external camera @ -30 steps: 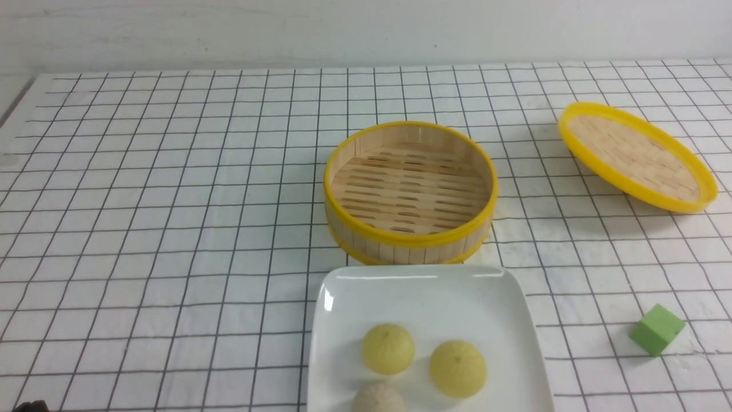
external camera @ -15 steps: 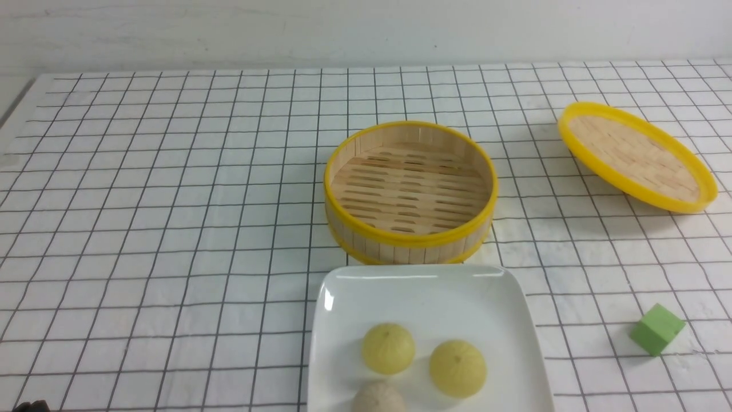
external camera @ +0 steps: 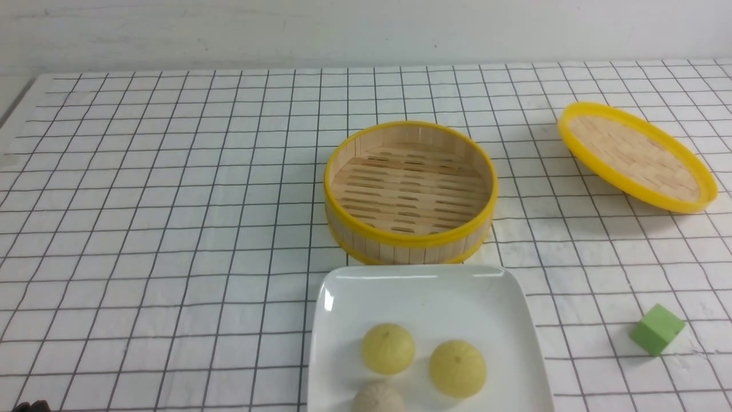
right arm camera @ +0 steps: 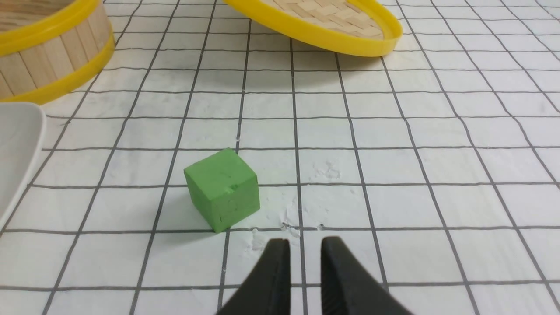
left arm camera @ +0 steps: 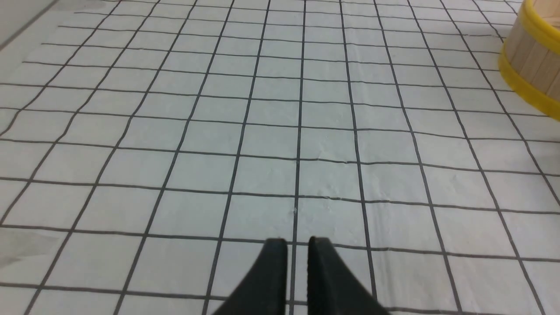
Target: Put the steamed buns into the plate on the white-black tablecloth.
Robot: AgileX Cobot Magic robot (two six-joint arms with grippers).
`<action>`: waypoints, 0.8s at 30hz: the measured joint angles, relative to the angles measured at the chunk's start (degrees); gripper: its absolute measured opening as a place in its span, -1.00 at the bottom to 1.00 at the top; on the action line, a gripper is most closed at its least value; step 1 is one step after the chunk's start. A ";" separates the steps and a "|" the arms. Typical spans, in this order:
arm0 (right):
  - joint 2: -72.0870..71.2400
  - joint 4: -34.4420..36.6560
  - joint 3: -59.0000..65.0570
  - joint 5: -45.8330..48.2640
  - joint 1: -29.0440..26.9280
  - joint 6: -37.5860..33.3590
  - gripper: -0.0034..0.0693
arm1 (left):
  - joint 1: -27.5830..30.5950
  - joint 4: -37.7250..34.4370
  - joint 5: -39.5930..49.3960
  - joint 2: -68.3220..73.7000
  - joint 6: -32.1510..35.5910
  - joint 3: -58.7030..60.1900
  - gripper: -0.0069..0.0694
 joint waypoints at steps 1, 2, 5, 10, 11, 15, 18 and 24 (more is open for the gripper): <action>0.00 0.00 0.00 0.00 0.00 0.00 -0.54 | 0.00 0.00 0.00 0.00 0.00 0.00 -0.54; 0.00 0.00 0.00 0.00 0.00 0.00 -0.53 | 0.00 0.00 0.00 0.00 0.00 0.00 -0.54; 0.00 0.00 0.00 0.00 0.00 0.00 -0.52 | 0.00 0.00 0.00 0.00 0.00 0.00 -0.53; 0.00 0.00 0.00 0.00 0.00 0.00 -0.51 | 0.00 0.00 0.00 0.00 0.00 0.00 -0.51; 0.00 0.00 0.00 0.00 0.00 0.00 -0.50 | 0.00 0.00 0.00 0.00 0.00 0.00 -0.51; 0.00 0.00 0.00 0.00 0.00 0.00 -0.48 | 0.00 0.00 0.00 0.00 0.00 0.00 -0.49; 0.00 0.00 0.00 0.00 0.00 0.00 -0.48 | 0.00 0.00 0.00 0.00 0.00 0.00 -0.48; 0.00 0.00 0.00 0.00 0.00 0.00 -0.43 | 0.00 0.05 0.10 0.00 0.00 -0.05 -0.47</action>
